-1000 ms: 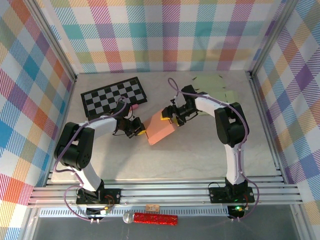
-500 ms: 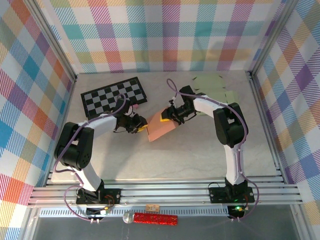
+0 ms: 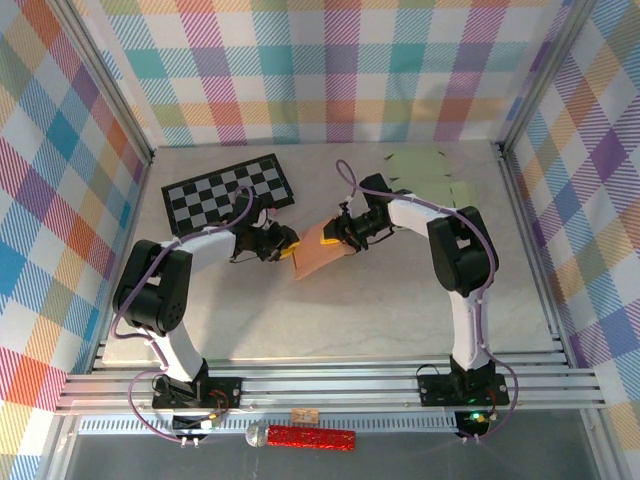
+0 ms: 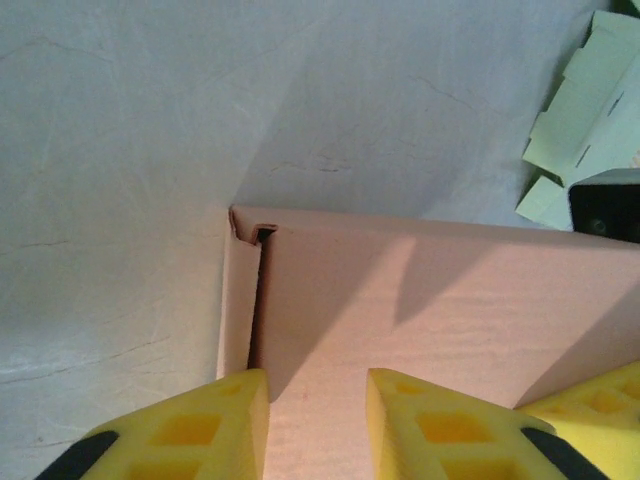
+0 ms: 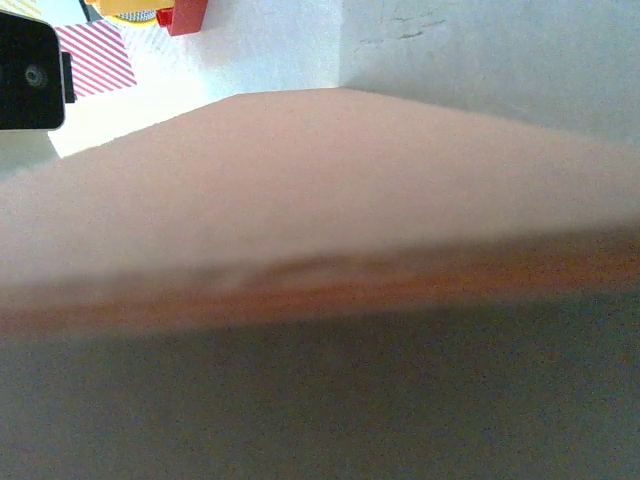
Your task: Fold the paper box
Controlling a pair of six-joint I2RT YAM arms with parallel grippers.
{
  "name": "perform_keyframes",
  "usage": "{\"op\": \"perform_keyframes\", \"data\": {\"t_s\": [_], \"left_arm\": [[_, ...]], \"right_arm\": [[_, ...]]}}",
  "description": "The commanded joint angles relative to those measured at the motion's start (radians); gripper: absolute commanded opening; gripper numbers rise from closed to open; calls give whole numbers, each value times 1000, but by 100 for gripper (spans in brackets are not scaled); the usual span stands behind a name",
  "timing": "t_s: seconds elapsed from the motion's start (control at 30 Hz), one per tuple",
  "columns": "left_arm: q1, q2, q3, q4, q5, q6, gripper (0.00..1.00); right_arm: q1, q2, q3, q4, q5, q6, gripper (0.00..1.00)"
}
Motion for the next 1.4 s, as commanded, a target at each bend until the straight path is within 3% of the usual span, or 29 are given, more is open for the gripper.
{"op": "perform_keyframes", "data": {"t_s": [0.0, 0.2, 0.43, 0.57, 0.67, 0.73, 0.93, 1.13, 1.27, 1.37], "left_arm": [[-8, -65, 55, 17, -14, -14, 37], [-8, -156, 167, -107, -86, 123, 45], [-24, -234, 183, -318, -108, 431, 46], [-41, -311, 155, -394, -117, 565, 46], [-41, -341, 143, -446, -118, 604, 47], [-41, -351, 136, -468, -108, 611, 48], [-59, -361, 95, -464, -12, 605, 52], [-87, -340, 78, -454, 7, 650, 55], [-124, -335, 116, -466, -32, 776, 56], [-161, -314, 163, -504, -77, 947, 56]], "right_arm": [[7, -36, -25, -13, 21, 75, 46], [-5, -84, -57, -11, 57, 271, 45], [-33, -185, -218, 2, 19, 717, 45], [-40, -286, -365, 136, 7, 993, 45], [-41, -328, -489, 329, -20, 1232, 44], [-42, -335, -529, 344, -34, 1316, 42], [-50, -367, -606, 387, 26, 1453, 43], [-78, -300, -577, 368, 23, 1417, 46], [-115, -267, -544, 298, 10, 1333, 48], [-146, -246, -509, 217, -3, 1233, 48]]}}
